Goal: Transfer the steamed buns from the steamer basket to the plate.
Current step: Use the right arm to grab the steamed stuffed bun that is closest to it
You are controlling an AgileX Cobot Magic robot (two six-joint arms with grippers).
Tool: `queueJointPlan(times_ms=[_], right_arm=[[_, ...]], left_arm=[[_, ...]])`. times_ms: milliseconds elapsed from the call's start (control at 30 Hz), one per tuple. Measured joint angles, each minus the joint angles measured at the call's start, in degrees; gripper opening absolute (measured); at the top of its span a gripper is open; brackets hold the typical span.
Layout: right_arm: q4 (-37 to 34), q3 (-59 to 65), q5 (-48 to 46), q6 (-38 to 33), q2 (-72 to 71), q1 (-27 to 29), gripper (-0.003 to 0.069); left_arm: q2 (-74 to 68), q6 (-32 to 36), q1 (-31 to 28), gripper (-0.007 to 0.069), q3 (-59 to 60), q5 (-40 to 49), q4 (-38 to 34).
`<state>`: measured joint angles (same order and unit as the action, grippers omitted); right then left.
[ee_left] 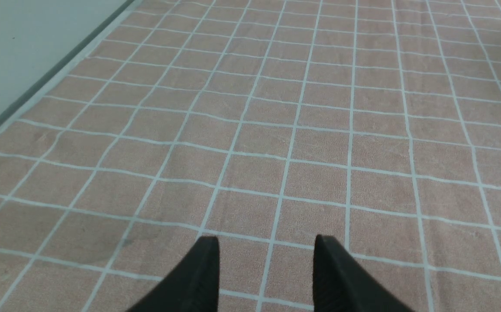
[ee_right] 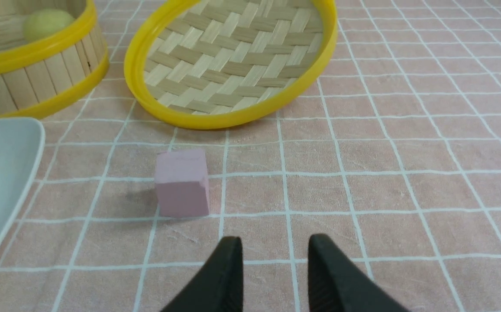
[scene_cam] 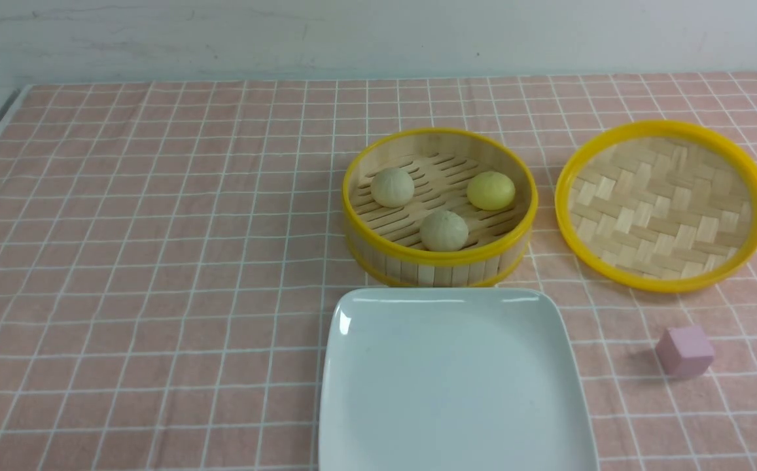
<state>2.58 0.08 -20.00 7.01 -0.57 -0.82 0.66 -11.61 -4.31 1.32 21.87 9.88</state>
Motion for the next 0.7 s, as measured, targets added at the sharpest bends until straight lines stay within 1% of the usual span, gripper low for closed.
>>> queueJointPlan(times_ms=[200, 267, 333, 367, 500, 567, 600, 700], right_arm=[[0.0, -8.7, 4.2, 0.8, 0.0, 0.0, 0.024], [0.0, -15.3, 5.8, 1.0, 0.0, 0.0, 0.024], [0.0, -18.3, 5.8, 1.0, 0.0, 0.0, 0.024], [0.0, -21.7, 5.4, 1.4, 0.0, 0.0, 0.024], [0.0, -29.3, -0.8, 2.5, -0.1, 0.0, 0.024], [0.0, -33.9, -8.3, 3.4, -0.3, 0.0, 0.024], [0.0, -34.2, -9.7, 3.5, -0.3, 0.0, 0.024], [-0.8, -38.1, -20.3, 5.1, -0.5, 0.0, 0.024]], left_arm=[[0.0, 0.0, 0.0, 0.0326, 0.0, 0.0, 0.0], [0.0, 0.0, 0.0, 0.0326, 0.0, 0.0, 0.0], [0.0, 0.0, 0.0, 0.0326, 0.0, 0.0, 0.0], [0.0, 0.0, 0.0, 0.0326, 0.0, 0.0, 0.0], [0.0, 0.0, 0.0, 0.0326, 0.0, 0.0, 0.0], [0.0, 0.0, 0.0, 0.0326, 0.0, 0.0, 0.0], [0.0, 0.0, 0.0, 0.0326, 0.0, 0.0, 0.0], [0.0, 0.0, 0.0, 0.0326, 0.0, 0.0, 0.0]])
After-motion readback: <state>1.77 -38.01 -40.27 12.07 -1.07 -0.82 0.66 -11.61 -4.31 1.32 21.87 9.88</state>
